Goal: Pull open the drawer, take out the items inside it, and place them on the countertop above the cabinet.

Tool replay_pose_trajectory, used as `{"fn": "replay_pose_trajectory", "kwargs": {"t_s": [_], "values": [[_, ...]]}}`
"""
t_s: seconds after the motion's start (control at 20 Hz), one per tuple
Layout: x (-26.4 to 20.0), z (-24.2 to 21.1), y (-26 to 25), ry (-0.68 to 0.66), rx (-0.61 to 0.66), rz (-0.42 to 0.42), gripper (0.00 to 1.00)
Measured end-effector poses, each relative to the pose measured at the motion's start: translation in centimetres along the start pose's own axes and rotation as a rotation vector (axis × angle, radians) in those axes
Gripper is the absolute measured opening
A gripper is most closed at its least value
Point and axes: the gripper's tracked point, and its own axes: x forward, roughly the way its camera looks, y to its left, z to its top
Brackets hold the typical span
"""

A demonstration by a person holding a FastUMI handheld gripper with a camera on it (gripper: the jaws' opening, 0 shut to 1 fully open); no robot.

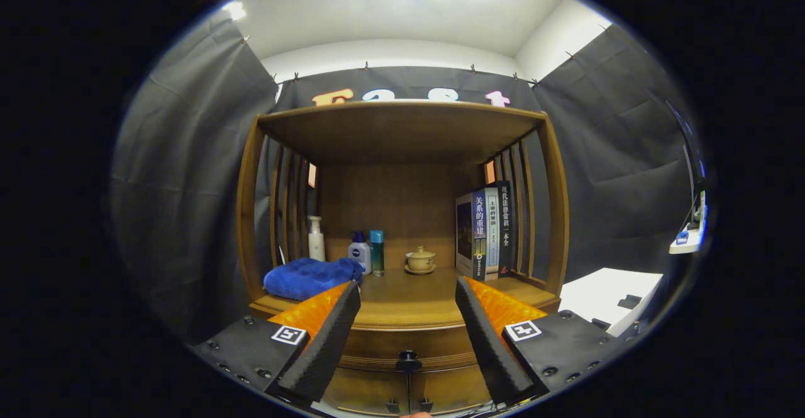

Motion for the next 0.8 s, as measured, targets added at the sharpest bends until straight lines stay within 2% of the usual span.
{"fn": "replay_pose_trajectory", "kwargs": {"t_s": [0.2, 0.4, 0.65, 0.8], "values": [[1.3, -5.5, -0.2, 0.093, 0.016, -0.008, 0.98], [2.0, -10.6, -1.5, 0.161, -0.024, -0.013, 0.98], [4.2, -14.3, -5.8, 0.172, -0.054, -0.085, 0.97], [5.6, -16.8, -7.2, 0.236, -0.022, -0.109, 0.97]]}}
